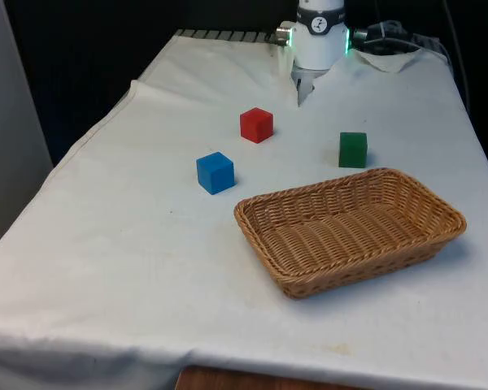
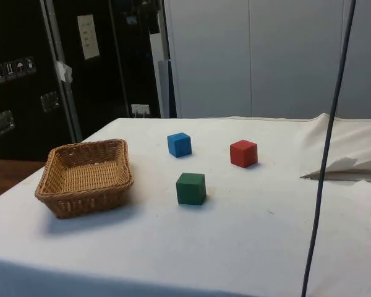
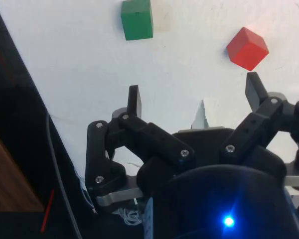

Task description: Pick up exactly two blocks and place them into the basket.

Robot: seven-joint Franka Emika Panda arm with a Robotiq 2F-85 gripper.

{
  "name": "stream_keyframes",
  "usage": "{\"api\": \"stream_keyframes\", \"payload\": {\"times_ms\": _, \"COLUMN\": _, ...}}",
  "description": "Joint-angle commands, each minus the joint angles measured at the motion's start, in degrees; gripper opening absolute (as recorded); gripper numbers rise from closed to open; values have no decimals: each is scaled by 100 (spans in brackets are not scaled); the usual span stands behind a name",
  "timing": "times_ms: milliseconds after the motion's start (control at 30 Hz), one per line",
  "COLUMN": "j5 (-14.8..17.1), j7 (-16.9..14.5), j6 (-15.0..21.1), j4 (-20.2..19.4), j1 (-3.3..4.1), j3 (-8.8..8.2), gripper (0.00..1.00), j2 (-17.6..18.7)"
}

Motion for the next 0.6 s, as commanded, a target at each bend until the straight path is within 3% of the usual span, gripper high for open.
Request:
{"api": "stream_keyframes", "payload": {"times_ms": 0, "j5": -34, "j7": 57, "j6": 17, "j4": -46, "j1": 23, "j3": 17, "gripper": 100, "j2": -52}}
{"api": "stream_keyframes", "payload": {"times_ms": 267, "j5": -29, "j7": 132, "j6": 63, "j4": -298, "j1": 11, "j3": 126, "gripper": 100, "j2": -241}}
{"api": "stream_keyframes", "payload": {"times_ms": 500, "j5": -206, "j7": 361, "j6": 435, "j4": -825, "j1": 23, "j3": 275, "gripper": 100, "j2": -607}}
{"api": "stream_keyframes", "payload": {"times_ms": 533, "j5": -138, "j7": 286, "j6": 321, "j4": -745, "j1": 11, "j3": 258, "gripper": 100, "j2": -550}}
{"api": "stream_keyframes", "payload": {"times_ms": 567, "j5": -218, "j7": 384, "j6": 493, "j4": -894, "j1": 23, "j3": 292, "gripper": 100, "j2": -642}}
